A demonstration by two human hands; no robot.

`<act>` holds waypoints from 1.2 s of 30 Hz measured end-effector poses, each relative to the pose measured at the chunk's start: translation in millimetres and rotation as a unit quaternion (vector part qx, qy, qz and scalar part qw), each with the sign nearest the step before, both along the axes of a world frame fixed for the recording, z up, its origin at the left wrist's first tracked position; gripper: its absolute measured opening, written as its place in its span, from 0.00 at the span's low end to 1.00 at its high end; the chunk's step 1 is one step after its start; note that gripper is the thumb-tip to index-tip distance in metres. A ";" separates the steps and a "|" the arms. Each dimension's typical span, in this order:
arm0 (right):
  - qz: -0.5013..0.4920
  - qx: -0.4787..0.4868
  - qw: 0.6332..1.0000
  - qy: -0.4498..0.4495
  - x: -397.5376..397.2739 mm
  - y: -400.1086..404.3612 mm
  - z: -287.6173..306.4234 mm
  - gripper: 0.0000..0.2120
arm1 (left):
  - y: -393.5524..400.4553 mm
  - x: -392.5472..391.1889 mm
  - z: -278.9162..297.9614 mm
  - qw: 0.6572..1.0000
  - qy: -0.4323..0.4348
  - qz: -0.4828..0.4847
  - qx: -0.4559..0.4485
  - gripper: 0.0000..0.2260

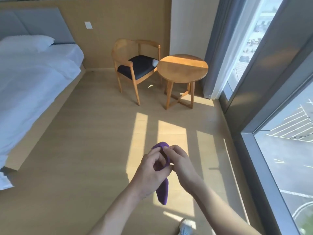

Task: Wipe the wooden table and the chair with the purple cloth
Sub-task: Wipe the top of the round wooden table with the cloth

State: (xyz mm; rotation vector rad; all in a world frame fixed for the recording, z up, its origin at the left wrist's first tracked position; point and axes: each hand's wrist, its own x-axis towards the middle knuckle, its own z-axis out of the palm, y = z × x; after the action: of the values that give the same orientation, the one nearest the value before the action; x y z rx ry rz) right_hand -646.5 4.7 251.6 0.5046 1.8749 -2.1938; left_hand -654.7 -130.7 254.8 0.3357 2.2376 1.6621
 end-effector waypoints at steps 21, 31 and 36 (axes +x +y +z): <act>0.009 -0.006 0.997 -0.076 -281.5 34.3 -12.9 0.12 | 19.5 -298.1 -33.5 0.983 -0.143 0.099 0.052 0.20; -0.070 -0.004 0.996 -0.060 -404.2 76.8 -9.0 0.07 | 39.3 -456.3 -38.5 0.992 -0.045 -0.099 -0.060 0.06; -0.123 -0.005 0.990 -0.075 -462.4 131.2 -29.6 0.09 | 84.9 -520.6 -39.6 0.989 -0.046 -0.128 -0.064 0.11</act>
State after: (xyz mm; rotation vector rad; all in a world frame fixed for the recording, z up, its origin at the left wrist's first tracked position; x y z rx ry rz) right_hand -1108.8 135.9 222.1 0.9149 1.8046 -2.2388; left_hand -1175.3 -45.7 215.2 0.4816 2.1198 1.3675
